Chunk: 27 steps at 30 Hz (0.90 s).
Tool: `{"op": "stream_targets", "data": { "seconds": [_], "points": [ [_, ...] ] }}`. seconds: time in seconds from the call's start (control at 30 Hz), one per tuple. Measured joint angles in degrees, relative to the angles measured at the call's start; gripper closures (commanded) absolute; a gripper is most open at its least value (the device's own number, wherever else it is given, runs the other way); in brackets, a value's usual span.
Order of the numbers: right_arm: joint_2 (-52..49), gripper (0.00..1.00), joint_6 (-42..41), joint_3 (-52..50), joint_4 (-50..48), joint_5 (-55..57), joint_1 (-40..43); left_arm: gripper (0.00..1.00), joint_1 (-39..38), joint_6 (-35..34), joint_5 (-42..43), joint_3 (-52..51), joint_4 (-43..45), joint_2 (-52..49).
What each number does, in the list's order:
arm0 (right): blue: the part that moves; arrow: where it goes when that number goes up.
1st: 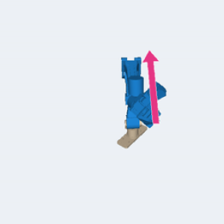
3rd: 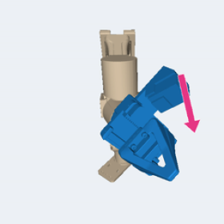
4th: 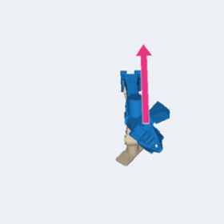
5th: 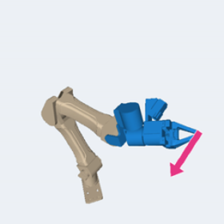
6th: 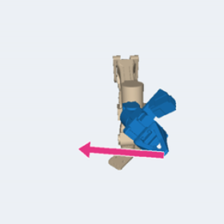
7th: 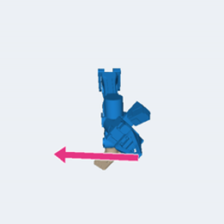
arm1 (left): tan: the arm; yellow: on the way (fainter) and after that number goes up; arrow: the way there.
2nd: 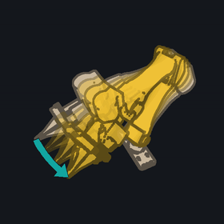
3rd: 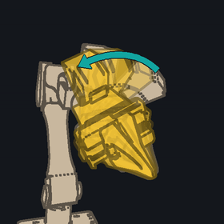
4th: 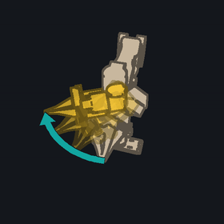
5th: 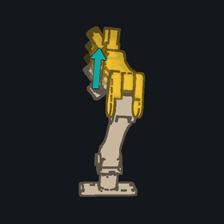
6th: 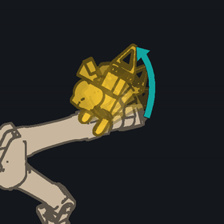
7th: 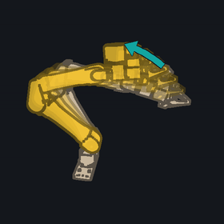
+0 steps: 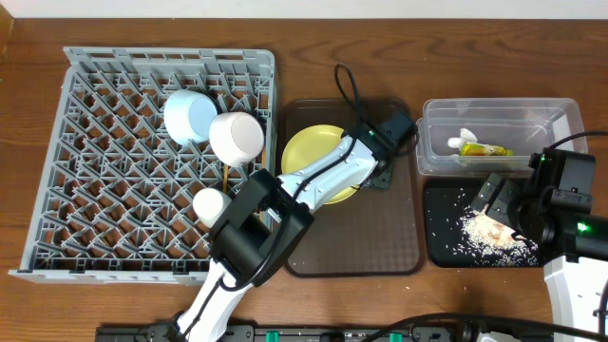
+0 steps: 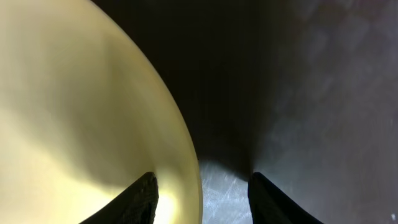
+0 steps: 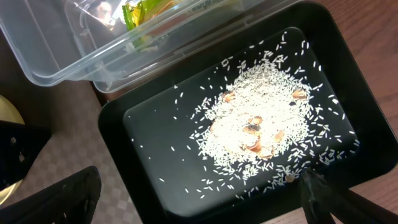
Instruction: Sort waste into correct bins and load items into the dishwasher
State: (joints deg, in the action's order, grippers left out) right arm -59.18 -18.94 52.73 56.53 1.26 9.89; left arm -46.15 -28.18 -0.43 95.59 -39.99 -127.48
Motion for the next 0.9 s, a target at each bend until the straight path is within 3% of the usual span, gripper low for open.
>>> {"op": "stream_targets", "data": {
  "seconds": [0.23, 0.33, 0.9],
  "points": [
    [0.00, 0.01, 0.00, 0.00, 0.02, 0.00, 0.00, 0.53, -0.26, -0.33, -0.85, -3.78, 5.03, 1.62],
    [0.00, 0.01, 0.00, 0.00, 0.02, 0.02, 0.00, 0.65, -0.26, -0.50, -1.33, -4.33, 5.33, 1.90],
    [0.00, 0.01, 0.00, 0.00, 0.02, 0.00, 0.02, 0.92, -0.11, -0.44, -2.64, -4.55, 5.38, 2.16]
  ]
}}
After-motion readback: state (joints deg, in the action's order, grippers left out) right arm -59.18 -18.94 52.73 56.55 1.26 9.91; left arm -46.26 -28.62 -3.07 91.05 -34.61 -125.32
